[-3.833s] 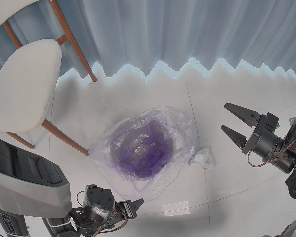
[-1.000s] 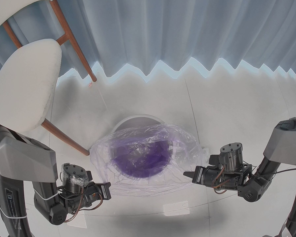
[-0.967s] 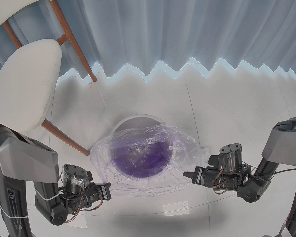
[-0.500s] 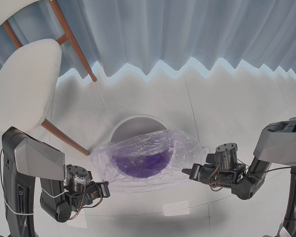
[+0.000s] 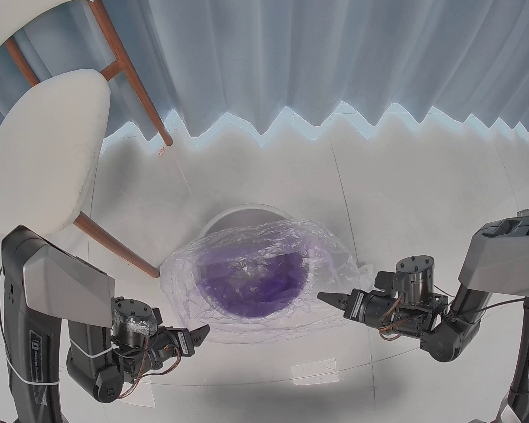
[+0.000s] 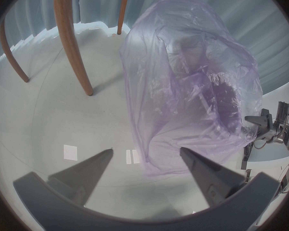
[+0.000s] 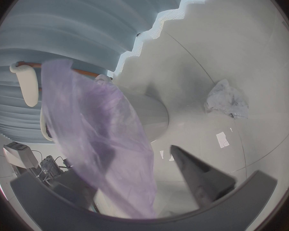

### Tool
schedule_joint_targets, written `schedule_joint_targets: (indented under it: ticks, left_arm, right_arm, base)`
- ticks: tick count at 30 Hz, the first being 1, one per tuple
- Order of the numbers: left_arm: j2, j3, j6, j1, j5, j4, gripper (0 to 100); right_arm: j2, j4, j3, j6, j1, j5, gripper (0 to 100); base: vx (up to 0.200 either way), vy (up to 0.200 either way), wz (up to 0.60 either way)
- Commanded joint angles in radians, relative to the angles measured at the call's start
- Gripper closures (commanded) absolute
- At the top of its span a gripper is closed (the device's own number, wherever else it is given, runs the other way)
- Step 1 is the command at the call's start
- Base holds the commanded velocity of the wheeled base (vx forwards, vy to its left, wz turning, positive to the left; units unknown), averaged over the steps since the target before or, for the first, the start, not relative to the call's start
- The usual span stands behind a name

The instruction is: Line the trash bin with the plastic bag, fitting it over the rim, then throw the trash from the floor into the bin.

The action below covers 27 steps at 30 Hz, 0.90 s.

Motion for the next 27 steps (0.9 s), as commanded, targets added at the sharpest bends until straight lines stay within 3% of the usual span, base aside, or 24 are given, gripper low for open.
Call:
schedule_joint_targets:
  ticks: [1,4,10,11,16,20,22,27]
  left_arm:
    - [-0.093,0.096,-0.001,-0.004,0.015,-0.001,0]
    - [-0.135,0.133,-0.004,-0.002,0.017,-0.001,0]
    - [-0.403,0.243,-0.035,-0.017,0.014,0.002,0]
    - [-0.495,0.243,-0.078,-0.037,0.017,0.000,0]
    - [-0.762,0.243,-0.081,-0.066,-0.008,0.002,0]
    - [-0.922,0.243,-0.075,-0.073,-0.118,0.002,0]
    - [-0.986,0.243,-0.072,-0.073,-0.227,0.011,0]
    - [-0.975,0.243,-0.110,-0.079,-0.242,0.071,0]
  right_arm:
    - [-0.068,-0.058,0.094,0.013,0.011,0.007,0]
    - [-0.094,-0.064,0.120,0.013,0.020,0.005,0]
    - [-0.234,-0.067,0.241,0.013,0.049,0.030,0]
    - [-0.291,-0.067,0.276,0.013,0.057,0.062,0]
    - [-0.453,-0.064,0.328,0.010,0.068,0.125,0]
    - [-0.541,-0.054,0.338,0.010,0.066,0.140,0]
    - [-0.570,-0.062,0.327,0.006,0.051,0.145,0]
    - [-0.568,-0.064,0.279,0.003,-0.012,0.145,0]
  base:
    - [0.000,0.000,0.00]
    - [0.000,0.000,0.00]
    - [0.000,0.000,0.00]
    - [0.000,0.000,0.00]
    - [0.000,0.000,0.00]
    - [0.000,0.000,0.00]
    - [0.000,0.000,0.00]
    - [0.000,0.000,0.00]
